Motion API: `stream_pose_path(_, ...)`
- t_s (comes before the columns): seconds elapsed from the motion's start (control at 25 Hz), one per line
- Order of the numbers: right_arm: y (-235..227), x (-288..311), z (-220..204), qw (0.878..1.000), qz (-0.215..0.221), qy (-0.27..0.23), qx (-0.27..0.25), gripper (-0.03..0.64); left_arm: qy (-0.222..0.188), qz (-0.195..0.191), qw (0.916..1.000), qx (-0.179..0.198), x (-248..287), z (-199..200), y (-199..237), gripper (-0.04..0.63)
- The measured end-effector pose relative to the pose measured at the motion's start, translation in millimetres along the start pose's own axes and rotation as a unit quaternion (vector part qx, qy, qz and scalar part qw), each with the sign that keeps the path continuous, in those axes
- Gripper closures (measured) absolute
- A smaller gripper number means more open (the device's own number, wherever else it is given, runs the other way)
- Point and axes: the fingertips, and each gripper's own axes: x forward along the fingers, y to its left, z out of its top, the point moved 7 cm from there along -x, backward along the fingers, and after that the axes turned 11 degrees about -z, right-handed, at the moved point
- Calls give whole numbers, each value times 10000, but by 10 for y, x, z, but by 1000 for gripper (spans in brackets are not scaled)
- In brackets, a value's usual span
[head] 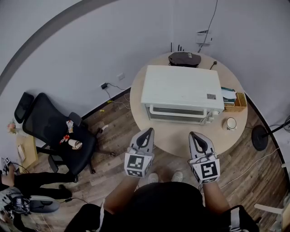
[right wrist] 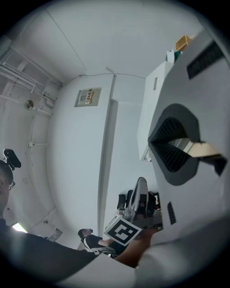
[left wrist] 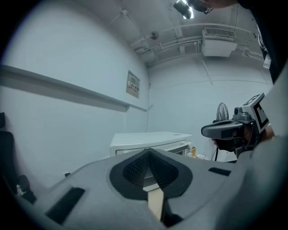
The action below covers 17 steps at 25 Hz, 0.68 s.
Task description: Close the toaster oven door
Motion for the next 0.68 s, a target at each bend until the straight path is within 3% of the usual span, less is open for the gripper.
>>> stream_pose_path(0.68,-54,-121,-4,9987,-469,-152,139,620,107,-184,9994,272,-20,32,-81,589)
